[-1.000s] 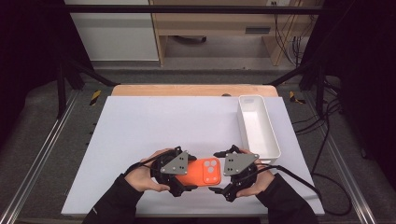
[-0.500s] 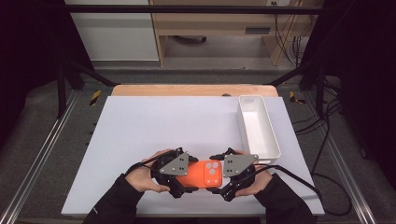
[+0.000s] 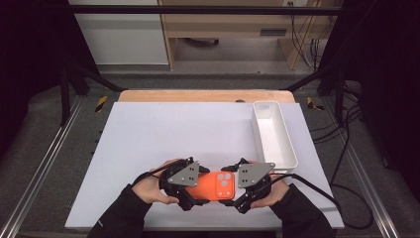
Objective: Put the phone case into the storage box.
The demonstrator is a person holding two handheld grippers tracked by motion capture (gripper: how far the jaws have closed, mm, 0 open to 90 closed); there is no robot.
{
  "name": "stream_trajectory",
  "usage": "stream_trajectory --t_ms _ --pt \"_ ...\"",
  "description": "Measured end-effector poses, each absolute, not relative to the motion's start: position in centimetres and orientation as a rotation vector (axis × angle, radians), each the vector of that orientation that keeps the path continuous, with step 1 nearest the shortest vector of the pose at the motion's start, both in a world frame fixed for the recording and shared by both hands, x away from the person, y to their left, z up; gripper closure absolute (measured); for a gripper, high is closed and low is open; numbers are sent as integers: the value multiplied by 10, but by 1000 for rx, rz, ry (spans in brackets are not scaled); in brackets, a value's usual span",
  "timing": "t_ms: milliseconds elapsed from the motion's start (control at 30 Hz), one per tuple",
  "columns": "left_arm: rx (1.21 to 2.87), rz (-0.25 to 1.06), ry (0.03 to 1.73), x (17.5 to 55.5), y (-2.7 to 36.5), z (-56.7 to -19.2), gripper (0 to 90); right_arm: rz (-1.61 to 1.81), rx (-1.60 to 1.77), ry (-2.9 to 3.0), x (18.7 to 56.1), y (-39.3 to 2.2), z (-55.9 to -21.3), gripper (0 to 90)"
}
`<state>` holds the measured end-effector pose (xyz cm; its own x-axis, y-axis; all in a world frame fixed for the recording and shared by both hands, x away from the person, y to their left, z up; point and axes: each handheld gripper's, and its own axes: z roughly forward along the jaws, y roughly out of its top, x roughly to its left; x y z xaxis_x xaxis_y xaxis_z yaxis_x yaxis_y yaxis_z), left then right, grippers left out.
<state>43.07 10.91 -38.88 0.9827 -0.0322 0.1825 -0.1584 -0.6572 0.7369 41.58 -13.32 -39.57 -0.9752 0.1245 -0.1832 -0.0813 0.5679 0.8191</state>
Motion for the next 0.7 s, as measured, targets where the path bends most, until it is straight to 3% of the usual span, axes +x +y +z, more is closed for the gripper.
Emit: stream_trajectory --t_ms 700 --pt "2279 165 -121 433 107 -391 153 1361 69 2614 417 -135 -394 162"
